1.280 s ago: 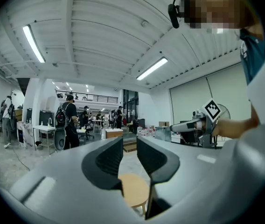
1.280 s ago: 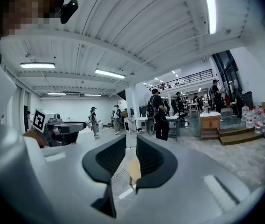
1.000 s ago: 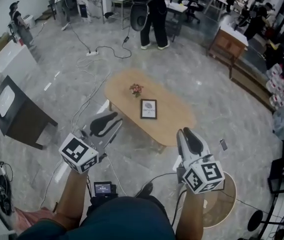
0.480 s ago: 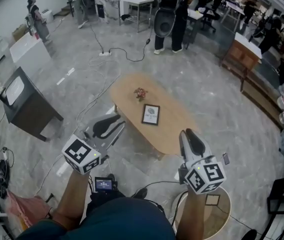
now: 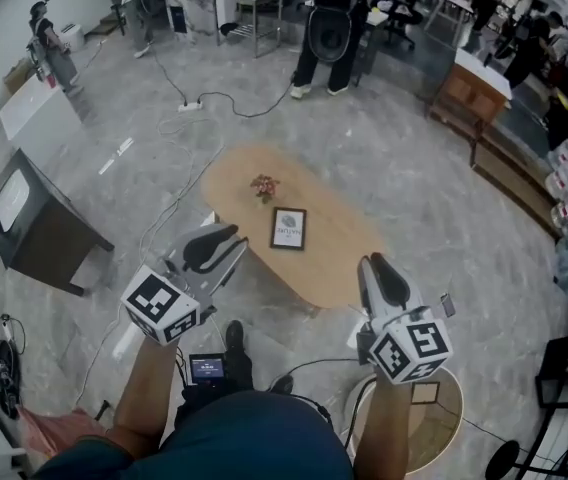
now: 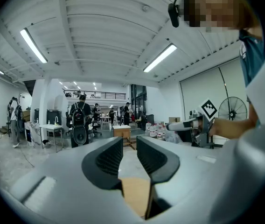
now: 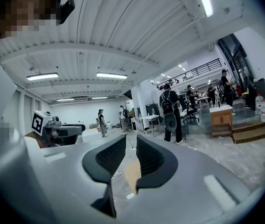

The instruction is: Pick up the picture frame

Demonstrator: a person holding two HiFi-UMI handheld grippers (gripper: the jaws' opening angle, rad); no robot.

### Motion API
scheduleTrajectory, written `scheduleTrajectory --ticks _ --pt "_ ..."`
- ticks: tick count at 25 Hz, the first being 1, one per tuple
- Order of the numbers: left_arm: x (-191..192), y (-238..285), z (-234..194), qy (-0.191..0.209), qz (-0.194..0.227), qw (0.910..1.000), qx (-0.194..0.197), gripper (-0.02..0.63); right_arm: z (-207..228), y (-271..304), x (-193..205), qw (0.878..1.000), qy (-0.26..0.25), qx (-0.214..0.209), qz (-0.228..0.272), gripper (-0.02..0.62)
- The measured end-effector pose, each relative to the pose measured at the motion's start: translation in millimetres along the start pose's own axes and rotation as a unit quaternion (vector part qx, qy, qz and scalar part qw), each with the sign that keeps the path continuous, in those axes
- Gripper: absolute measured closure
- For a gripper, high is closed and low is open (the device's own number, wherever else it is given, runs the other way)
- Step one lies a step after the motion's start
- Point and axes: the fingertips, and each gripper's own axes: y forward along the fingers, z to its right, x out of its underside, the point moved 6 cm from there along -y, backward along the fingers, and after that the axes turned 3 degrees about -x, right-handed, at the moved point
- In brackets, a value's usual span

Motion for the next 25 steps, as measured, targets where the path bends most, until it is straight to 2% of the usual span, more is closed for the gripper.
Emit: scheduleTrajectory --ticks 5,18,25 --pt "4 45 -33 -0.005 0.002 0.9993 0.037 0.52 21 27 -1 0.999 0.004 0.037 -0.004 0.52" --pt "4 138 -153 -0.025 0.004 0.9931 0.114 0.52 40 131 -25 0.993 0.017 0.115 -0.012 0.52" --pt "17 164 -211 -0.04 0.0 0.9885 0.146 0.52 39 188 -27 0.989 0.017 0.146 -0.023 0.52"
